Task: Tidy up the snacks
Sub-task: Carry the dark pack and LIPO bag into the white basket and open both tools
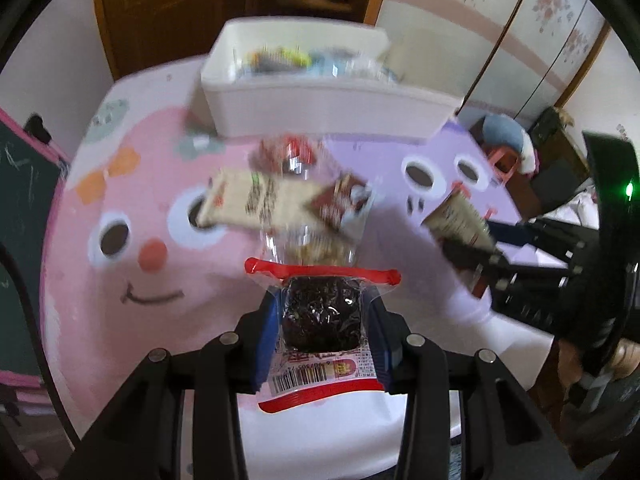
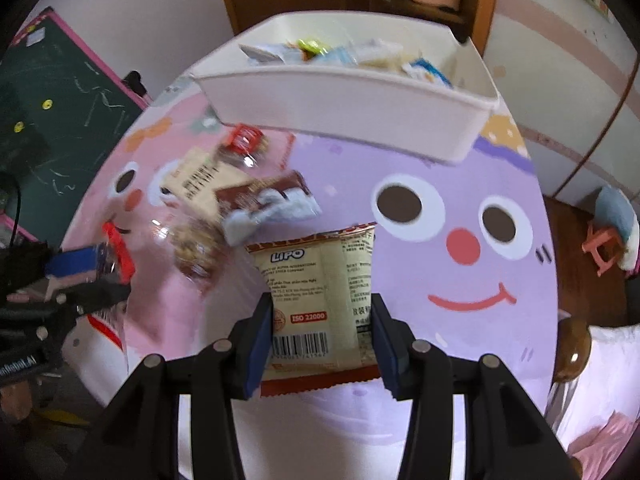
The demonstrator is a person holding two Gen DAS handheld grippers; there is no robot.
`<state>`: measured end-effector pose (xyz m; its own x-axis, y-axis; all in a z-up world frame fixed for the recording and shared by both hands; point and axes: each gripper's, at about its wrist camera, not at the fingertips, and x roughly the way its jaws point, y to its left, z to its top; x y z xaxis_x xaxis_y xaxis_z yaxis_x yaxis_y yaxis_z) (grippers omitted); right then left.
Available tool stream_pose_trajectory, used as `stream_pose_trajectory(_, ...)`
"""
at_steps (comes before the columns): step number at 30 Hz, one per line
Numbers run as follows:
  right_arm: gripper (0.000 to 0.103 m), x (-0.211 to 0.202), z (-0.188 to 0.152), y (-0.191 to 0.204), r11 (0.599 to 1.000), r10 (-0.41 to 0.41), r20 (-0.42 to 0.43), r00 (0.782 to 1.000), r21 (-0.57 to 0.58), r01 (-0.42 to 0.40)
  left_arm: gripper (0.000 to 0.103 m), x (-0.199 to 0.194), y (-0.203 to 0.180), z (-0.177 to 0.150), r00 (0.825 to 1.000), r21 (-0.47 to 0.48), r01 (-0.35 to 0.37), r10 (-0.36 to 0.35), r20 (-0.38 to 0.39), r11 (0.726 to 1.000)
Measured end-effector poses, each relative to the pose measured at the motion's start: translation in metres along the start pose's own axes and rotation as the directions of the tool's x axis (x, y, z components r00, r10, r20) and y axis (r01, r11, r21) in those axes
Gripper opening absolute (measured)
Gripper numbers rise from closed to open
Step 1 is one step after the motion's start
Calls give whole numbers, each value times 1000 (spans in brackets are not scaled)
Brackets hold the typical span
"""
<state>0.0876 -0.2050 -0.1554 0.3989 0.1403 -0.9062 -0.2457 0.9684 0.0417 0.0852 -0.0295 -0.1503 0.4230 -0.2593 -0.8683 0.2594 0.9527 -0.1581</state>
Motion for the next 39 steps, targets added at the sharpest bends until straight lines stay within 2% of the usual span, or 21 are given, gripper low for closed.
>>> stream_pose_trajectory(4,46,-24,18,6,1000,11,56,998,-21,-10,39,-30,-3,28,997,31,-13,10,82,999)
stream_pose_trajectory(7,46,-49,35,6,1000,15,113,993,-21,-13,39,-58,-6,55,988,58,-35,25,154,998)
stream_pose_trajectory(12,46,-94,70,4,1000,-15,229,973,-20,20,39,-94,-11,99,969,99,-88,62,240,991)
stream_pose_trajectory(15,46,-122,97,-1,999,-44,295,955,-12,50,39,-112,-18,127,951,119,-126,86,295,985)
stream_pose_trajectory(19,46,-155,135,-6,992,-118,391,913,0,129,39,-132,-26,163,914,139,-187,121,386,972)
stream_pose_trajectory(21,46,-168,154,-11,990,-137,426,894,25,140,39,-136,-29,184,901,141,-203,128,415,969)
stream_pose_trajectory(24,46,-183,184,-23,985,-172,473,864,88,148,40,-139,-29,214,886,126,-222,146,440,967)
stream_pose_trajectory(28,46,-186,216,-38,982,-176,492,853,147,117,40,-135,-25,250,875,97,-235,167,455,967)
stream_pose_trajectory(30,46,-182,226,-43,980,-182,490,852,159,118,40,-129,-23,263,876,92,-237,171,451,967)
stream_pose_trajectory(35,46,-155,242,-46,976,-201,458,866,167,138,40,-96,-14,284,897,89,-229,175,405,969)
stream_pose_trajectory(39,46,-121,249,-54,974,-195,400,895,184,130,40,-60,-10,294,916,90,-230,184,357,969)
